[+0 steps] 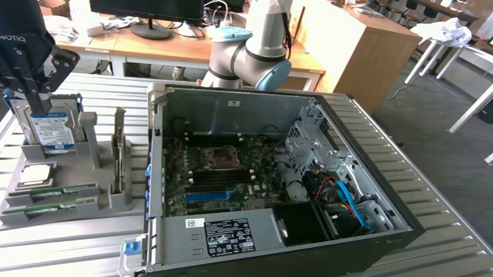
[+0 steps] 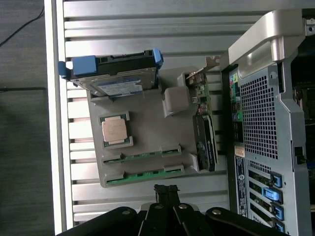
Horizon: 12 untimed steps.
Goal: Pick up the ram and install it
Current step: 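Reach for the ram, then pick up the ram and move it above insertion slot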
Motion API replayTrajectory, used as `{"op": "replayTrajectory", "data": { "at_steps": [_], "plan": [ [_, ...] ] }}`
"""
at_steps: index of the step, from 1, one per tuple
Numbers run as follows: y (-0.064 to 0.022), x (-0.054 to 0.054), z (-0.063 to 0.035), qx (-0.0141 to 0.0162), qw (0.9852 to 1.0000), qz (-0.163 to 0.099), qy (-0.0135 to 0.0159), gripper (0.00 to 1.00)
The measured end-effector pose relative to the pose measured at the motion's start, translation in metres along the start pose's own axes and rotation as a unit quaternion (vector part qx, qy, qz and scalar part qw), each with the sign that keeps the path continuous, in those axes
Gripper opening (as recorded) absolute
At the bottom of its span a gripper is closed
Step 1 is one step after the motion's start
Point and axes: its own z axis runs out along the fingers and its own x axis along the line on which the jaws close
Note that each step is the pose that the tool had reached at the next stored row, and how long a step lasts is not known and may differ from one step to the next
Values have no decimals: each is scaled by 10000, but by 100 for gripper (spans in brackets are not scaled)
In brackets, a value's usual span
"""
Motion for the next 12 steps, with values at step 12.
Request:
{"op": "replayTrajectory", "data": {
  "at_steps": [12],
  "plan": [
    [0, 0, 0, 0, 10000, -14, 1, 10]
  ]
}}
